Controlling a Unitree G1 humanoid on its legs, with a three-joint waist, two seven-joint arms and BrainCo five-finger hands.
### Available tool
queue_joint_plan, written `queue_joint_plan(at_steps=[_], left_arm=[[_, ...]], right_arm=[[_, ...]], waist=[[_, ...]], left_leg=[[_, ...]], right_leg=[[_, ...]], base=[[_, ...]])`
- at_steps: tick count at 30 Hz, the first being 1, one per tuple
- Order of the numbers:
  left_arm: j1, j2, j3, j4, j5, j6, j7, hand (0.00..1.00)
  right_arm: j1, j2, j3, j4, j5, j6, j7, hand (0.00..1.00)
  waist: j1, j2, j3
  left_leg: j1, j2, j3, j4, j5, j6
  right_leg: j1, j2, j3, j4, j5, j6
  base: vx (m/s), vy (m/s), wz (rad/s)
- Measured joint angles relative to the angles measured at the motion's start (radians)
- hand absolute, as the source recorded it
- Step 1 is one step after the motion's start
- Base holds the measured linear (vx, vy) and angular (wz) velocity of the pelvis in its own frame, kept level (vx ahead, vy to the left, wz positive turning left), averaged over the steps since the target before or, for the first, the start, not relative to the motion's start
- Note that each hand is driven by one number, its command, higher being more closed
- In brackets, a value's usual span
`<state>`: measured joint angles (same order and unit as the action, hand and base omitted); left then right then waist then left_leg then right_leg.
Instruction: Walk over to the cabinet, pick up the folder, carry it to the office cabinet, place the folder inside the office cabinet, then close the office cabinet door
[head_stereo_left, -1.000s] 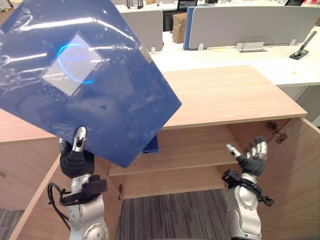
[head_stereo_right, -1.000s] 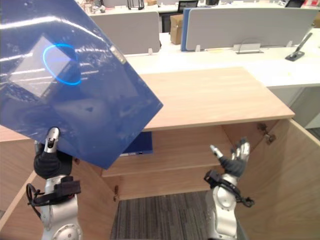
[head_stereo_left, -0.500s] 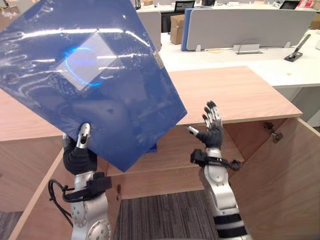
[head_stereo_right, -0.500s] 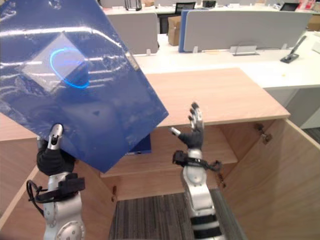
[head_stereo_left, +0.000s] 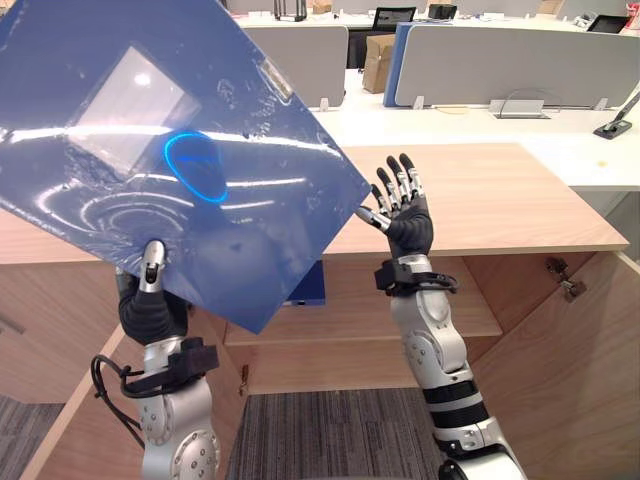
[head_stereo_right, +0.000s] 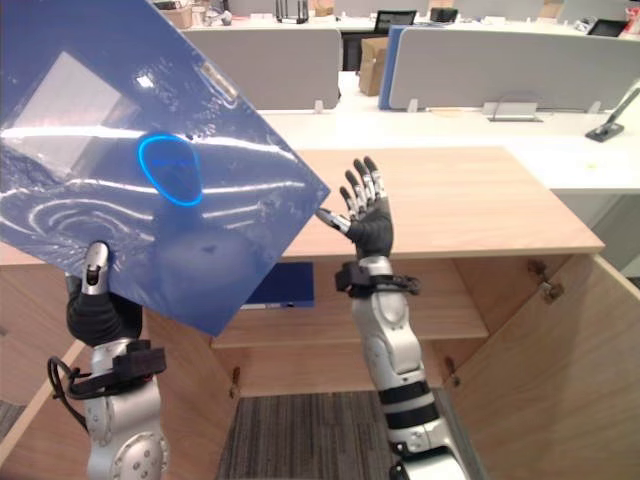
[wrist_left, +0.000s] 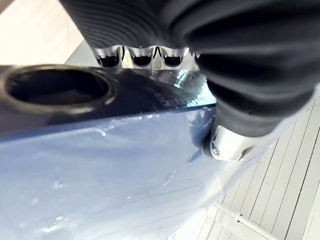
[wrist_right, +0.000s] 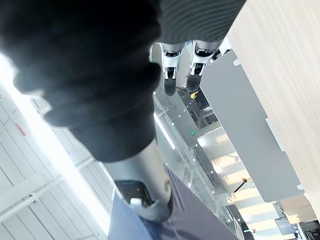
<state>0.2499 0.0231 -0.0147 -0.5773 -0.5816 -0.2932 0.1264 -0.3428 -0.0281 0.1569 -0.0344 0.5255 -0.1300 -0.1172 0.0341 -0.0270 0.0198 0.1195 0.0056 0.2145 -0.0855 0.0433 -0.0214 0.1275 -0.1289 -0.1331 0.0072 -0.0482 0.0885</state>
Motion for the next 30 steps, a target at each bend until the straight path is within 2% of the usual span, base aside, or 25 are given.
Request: queue_joint_plan(at_steps=[8,10,12,14,21,26,30], left_arm=[[0.007,0.001,0.009,0.005,0.008,0.002,-0.003,1.00],[0.008,0.001,0.028,0.010,0.044,0.004,-0.006,1.00],[0.010,0.011,0.083,0.029,0.099,0.023,-0.008,1.00],[0.012,0.015,0.139,0.047,0.108,0.032,-0.006,1.00],[0.011,0.010,0.256,0.049,0.136,0.032,0.018,1.00],[0.007,0.010,0.259,0.049,0.159,0.032,0.021,1.00],[-0.002,0.010,0.215,0.049,0.158,0.032,0.020,1.00]], right_arm=[[0.002,-0.019,-0.012,0.000,0.008,0.000,0.018,0.00],[0.009,-0.022,-0.022,-0.001,0.008,0.000,0.020,0.00],[0.018,-0.022,-0.073,-0.004,0.007,0.000,0.026,0.00],[0.023,-0.022,-0.138,-0.008,0.005,0.000,0.024,0.00],[0.023,-0.048,-0.216,-0.032,-0.016,-0.003,-0.004,0.00],[0.012,-0.048,-0.210,-0.076,-0.076,-0.012,-0.004,0.00],[-0.030,-0.051,-0.148,-0.085,-0.075,-0.012,0.012,0.00]], waist=[[-0.007,-0.007,0.006],[-0.010,-0.006,0.007],[-0.013,-0.007,0.007],[-0.013,-0.007,0.008],[-0.018,-0.007,0.008],[-0.014,-0.007,0.008],[-0.014,-0.008,0.009]], left_leg=[[-0.001,-0.001,0.001,0.000,0.001,0.001],[-0.003,-0.001,0.001,0.000,0.001,0.001],[-0.004,-0.002,0.001,0.000,0.001,0.001],[-0.005,-0.002,0.001,0.000,0.001,0.001],[-0.004,-0.001,0.001,0.000,0.000,0.001],[-0.004,-0.002,0.002,0.000,0.000,0.001],[-0.004,-0.002,0.005,0.000,0.000,0.001]], right_leg=[[-0.002,-0.001,0.000,-0.003,0.000,0.000],[-0.003,-0.001,0.000,-0.005,0.000,0.000],[-0.003,-0.001,0.000,-0.007,0.000,0.000],[-0.003,-0.001,0.001,-0.008,0.000,0.000],[-0.003,0.000,0.001,-0.008,0.000,0.000],[-0.003,-0.001,0.001,-0.008,0.000,0.000],[-0.003,0.000,0.001,-0.013,0.000,0.000]], base=[[0.00,0.000,0.00],[0.00,0.000,0.00],[0.00,0.000,0.00],[0.00,0.000,0.00],[0.00,0.000,0.00],[0.00,0.000,0.00],[0.00,0.000,-0.01]])
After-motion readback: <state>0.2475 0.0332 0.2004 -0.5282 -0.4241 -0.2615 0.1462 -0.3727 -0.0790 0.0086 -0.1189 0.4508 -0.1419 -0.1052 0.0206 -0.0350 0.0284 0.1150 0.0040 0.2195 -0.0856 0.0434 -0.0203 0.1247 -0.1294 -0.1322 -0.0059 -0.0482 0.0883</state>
